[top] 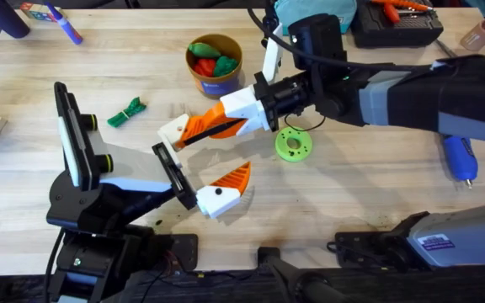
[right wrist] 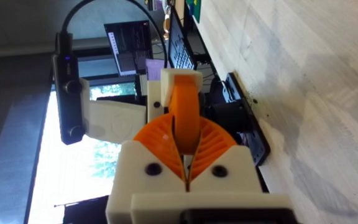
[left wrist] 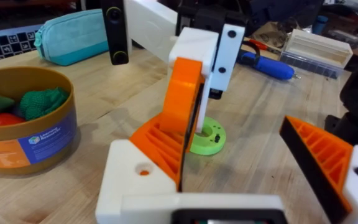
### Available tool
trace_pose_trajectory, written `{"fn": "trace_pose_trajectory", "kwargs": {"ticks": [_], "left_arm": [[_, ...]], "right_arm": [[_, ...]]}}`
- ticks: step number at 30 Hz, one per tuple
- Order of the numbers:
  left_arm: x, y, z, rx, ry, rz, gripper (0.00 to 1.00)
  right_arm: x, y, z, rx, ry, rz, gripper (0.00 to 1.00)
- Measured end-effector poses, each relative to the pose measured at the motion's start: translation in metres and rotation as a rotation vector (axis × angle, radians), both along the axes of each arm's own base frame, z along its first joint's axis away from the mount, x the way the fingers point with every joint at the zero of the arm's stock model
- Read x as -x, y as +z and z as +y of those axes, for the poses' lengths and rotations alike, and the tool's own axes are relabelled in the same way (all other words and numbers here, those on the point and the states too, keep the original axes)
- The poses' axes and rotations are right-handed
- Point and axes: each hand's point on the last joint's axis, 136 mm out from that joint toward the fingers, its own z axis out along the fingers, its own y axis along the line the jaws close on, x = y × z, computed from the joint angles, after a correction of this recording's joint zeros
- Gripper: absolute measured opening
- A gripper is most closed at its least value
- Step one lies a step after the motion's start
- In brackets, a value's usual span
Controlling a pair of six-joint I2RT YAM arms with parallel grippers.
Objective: Pick up the gripper from the table and insert it into the empty holder that is missing its gripper. Then pick up a screw, insert it into the mounting hole, and use the screwdriver to tighten it. Finally, clean up the table by picking up the vegetable and placing it into the bucket.
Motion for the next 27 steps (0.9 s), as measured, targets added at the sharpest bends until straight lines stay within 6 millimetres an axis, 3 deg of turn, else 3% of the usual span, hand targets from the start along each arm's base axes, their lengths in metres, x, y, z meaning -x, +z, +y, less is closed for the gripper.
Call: {"fn": "trace_pose_trajectory", "kwargs": {"ticks": [27], "left_arm": [[-0.0014,-0.0001,0.0009,0.016,0.011,0.028,0.992]], "right_arm": [[-0.0050,-0.0043,0.0023,0.024,-0.034,-0.016,0.011]]}}
